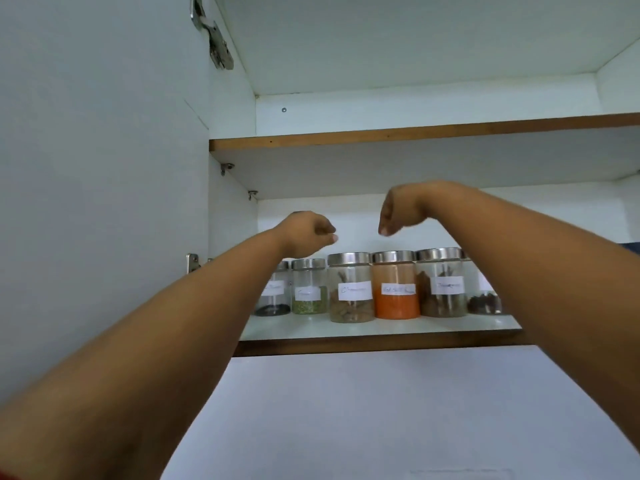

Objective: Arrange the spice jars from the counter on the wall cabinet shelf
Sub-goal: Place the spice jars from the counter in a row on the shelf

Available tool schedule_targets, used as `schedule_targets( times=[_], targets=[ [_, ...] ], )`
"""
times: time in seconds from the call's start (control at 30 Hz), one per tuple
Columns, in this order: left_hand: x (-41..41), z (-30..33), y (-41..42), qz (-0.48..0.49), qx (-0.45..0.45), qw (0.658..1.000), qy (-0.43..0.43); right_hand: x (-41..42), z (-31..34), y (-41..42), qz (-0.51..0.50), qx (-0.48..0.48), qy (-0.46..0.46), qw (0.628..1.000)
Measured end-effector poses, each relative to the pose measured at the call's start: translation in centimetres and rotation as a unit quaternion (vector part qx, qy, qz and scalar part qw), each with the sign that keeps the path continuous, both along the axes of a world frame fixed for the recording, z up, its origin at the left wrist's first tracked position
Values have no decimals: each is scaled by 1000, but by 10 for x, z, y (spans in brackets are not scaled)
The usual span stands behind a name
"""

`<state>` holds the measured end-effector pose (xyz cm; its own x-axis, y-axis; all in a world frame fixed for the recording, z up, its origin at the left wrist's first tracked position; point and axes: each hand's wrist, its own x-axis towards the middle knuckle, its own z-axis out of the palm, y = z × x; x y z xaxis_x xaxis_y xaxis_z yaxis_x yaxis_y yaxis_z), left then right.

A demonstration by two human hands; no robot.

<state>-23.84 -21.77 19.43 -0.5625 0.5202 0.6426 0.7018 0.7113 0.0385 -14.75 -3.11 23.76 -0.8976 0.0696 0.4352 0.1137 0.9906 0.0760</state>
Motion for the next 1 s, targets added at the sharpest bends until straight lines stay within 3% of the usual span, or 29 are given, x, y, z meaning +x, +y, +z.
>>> schedule_targets(
  times=[0.1,0.23,0.33,0.47,0.63,0.87,1.0],
  targets=[
    [25,-7,29,-39,-32,999,4,5,-18,13,2,-9,-21,1000],
    [26,-10,51,26,-97,995,29,-4,-35,20,8,10,21,1000],
    [17,-5,58,71,-123,989,40,-20,-41,23,20,-40,81,996],
    [-3,-1,67,83,-103,991,24,-40,-46,21,1,-34,94,995],
    [-35,-3,68,80,-86,993,-15,-79,-58,21,-43,63,108,991],
    [-69,-3,72,80,-80,992,-55,-110,-57,15,-56,77,86,992],
    [-80,-2,63,30,-22,994,-102,-117,-56,14,-51,73,87,992]
  ],
)
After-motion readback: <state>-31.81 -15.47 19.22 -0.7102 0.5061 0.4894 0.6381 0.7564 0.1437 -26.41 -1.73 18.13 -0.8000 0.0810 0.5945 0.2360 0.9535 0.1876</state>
